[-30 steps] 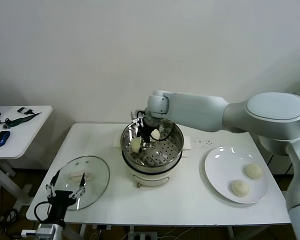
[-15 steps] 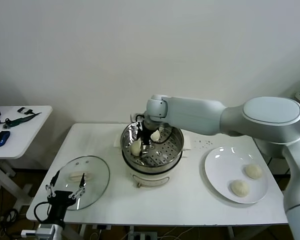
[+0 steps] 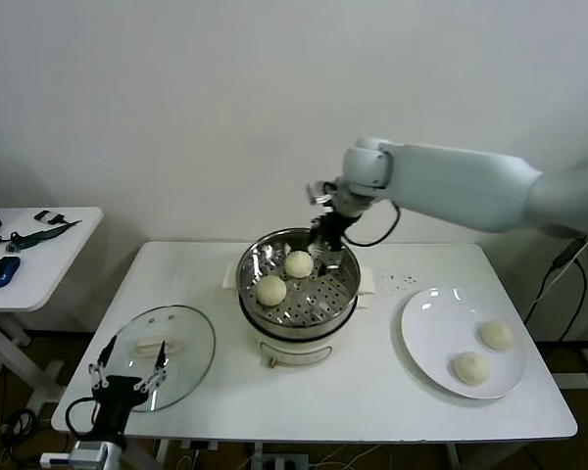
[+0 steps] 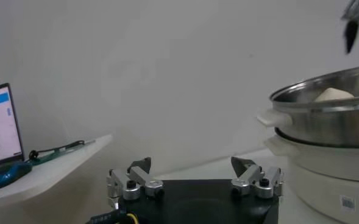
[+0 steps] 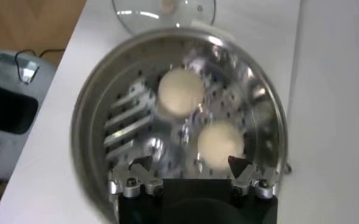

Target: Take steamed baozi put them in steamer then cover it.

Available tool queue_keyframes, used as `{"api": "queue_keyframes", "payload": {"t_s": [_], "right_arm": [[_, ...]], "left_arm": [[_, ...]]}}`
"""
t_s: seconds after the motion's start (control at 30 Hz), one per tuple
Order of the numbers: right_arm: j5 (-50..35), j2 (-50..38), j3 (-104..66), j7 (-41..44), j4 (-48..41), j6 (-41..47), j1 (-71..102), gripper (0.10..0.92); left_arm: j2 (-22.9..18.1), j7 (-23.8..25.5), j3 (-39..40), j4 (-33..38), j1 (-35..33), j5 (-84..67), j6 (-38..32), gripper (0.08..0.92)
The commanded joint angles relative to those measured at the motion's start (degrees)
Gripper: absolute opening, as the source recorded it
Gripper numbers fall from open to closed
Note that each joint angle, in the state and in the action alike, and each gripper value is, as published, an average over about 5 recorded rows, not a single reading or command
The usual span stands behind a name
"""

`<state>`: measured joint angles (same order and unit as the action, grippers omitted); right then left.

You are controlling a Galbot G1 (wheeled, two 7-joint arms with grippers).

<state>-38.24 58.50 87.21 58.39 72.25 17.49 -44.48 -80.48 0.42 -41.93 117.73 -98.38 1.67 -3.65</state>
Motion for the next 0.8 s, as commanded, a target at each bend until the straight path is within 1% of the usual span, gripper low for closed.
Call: {"api": "queue_keyframes", "payload": {"t_s": [0.03,0.2,0.43,0.57,0.8], "right_arm": [[7.3,-19.0,0.9,3.2,9.9,-1.6,-4.2,0.823],[16.3,-28.8,-3.0,3.6,14.4,-2.5,4.6,0.823],[28.7,-37.5,-20.3,4.7,16.0,-3.8,27.8,0.823],[33.3,-39.6,-25.8,4.9,14.5,-5.2,36.1,0.823],[38.4,-38.5,-26.0,4.6,9.2,-7.3,39.5,0.823]], "left_arm": [[0.1,-0.1,-0.3,0.1,-0.4,0.0,0.0,0.823],[0.2,-0.1,-0.7,0.8,-0.6,0.2,0.4,0.823],[-0.8,-0.1,-0.5,1.9,-0.9,1.4,1.0,0.823],[-1.0,-0.1,-0.6,1.9,-1.2,1.7,1.1,0.823],[-1.6,-0.2,-0.8,1.8,-1.8,2.0,0.9,0.823]]}}
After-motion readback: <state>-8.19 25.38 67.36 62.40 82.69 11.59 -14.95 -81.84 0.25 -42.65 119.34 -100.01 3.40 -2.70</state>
